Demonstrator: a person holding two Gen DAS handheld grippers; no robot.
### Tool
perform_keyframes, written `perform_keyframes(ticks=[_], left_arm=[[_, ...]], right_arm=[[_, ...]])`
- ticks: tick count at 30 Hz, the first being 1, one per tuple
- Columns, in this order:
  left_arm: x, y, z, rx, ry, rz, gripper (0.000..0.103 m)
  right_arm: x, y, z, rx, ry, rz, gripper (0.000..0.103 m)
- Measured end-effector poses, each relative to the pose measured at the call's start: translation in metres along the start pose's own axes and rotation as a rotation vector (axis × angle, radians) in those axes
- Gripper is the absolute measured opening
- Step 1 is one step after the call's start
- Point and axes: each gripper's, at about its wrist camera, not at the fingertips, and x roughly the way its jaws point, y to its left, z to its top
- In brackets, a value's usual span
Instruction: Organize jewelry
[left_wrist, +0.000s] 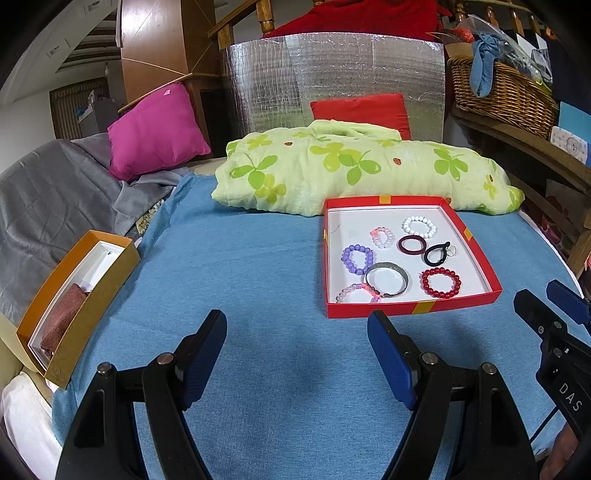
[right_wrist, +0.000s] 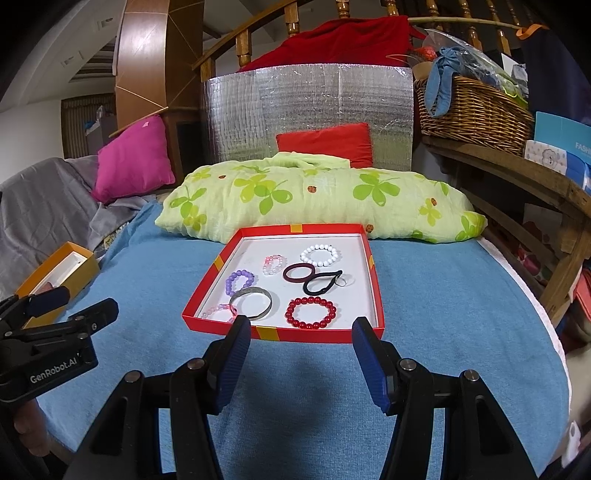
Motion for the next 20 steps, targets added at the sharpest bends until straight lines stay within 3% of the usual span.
perform_keyframes(ticks=[20], left_arm=[[-0.0033, -0.0017, -0.0015, 0.017, -0.022, 0.005, 0.079]], right_arm=[[0.0001, -0.0013, -0.0029, -0.005, -0.001, -0.01, 0.061]])
